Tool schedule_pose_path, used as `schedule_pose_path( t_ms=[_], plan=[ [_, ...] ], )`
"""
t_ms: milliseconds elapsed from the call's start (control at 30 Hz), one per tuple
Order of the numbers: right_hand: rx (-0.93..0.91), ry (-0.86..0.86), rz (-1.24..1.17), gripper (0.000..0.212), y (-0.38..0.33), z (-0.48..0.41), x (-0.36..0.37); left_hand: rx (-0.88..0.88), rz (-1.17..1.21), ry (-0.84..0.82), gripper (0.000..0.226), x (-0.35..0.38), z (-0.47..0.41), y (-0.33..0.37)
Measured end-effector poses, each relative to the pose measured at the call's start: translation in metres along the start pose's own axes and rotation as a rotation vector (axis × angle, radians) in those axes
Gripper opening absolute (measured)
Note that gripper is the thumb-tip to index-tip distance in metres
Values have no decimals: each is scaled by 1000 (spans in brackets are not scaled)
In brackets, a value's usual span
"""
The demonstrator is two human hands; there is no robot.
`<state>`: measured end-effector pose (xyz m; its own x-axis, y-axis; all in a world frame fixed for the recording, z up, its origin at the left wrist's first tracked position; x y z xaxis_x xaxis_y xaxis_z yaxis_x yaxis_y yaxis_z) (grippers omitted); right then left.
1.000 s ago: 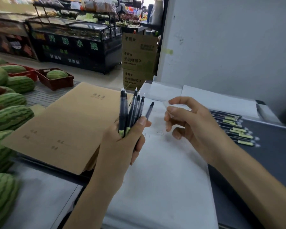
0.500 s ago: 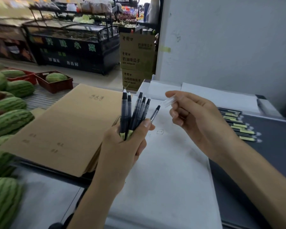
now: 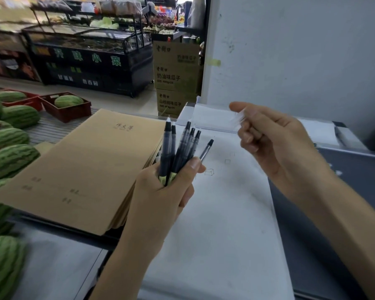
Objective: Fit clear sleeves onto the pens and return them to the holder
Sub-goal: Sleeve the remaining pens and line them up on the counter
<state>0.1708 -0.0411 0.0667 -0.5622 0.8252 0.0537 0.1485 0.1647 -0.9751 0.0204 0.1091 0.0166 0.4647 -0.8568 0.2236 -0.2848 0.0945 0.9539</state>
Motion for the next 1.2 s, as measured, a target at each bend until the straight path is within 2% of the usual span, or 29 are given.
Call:
schedule_pose_path(
  t_ms=[400, 700, 1033, 1133, 1200],
  plan=[
    [49, -96, 216, 23, 11, 11, 20, 14, -29, -39, 26, 3, 0, 2],
    [-106, 45, 397, 25, 4, 27, 33, -10, 8, -32, 28, 2, -2, -1],
    [-117, 99, 427, 25, 8, 35, 41, -2, 17, -2, 26, 0, -4, 0],
    [-11, 38, 302, 21, 17, 30, 46, -30, 42, 19, 30, -1, -5, 0],
    [66, -22, 174, 30, 23, 27, 50, -64, 114, 24, 34, -1, -6, -2]
  ],
)
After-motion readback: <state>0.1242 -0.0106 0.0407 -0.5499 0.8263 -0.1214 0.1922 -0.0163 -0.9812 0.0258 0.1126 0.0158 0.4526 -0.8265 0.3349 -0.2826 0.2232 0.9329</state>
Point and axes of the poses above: each hand's wrist, its own z-axis away from the middle knuckle, its own x-axis out of the palm, y = z × x, the point moved 6 cm from there along -z, towards the middle knuckle, and after that the axes turned 9 degrees about z, right-handed, at the moved point
